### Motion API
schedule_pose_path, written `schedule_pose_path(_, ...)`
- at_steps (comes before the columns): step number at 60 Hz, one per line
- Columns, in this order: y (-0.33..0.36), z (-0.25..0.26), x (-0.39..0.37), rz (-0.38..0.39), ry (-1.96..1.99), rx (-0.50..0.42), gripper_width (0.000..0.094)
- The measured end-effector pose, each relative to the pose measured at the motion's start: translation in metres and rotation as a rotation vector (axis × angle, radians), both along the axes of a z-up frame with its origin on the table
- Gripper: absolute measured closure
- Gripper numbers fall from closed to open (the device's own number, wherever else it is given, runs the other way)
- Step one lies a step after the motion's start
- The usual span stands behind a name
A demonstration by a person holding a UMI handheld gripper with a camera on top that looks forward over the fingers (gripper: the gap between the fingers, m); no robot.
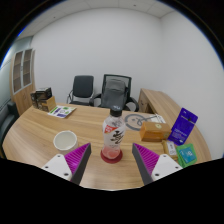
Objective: Pour water
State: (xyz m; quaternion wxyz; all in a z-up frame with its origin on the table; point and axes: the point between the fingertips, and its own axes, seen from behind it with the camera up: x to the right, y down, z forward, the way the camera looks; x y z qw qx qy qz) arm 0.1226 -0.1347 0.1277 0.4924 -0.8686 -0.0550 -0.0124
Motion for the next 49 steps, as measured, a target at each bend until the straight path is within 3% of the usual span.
schedule_pose_path(23, -0.133, 0.059, -0.047, -0.209, 0.009, -0.018, 0.0079)
schedule_pose_path(49, -0.162, 0.073, -0.060, -0.250, -0.018, -0.026, 0.0079)
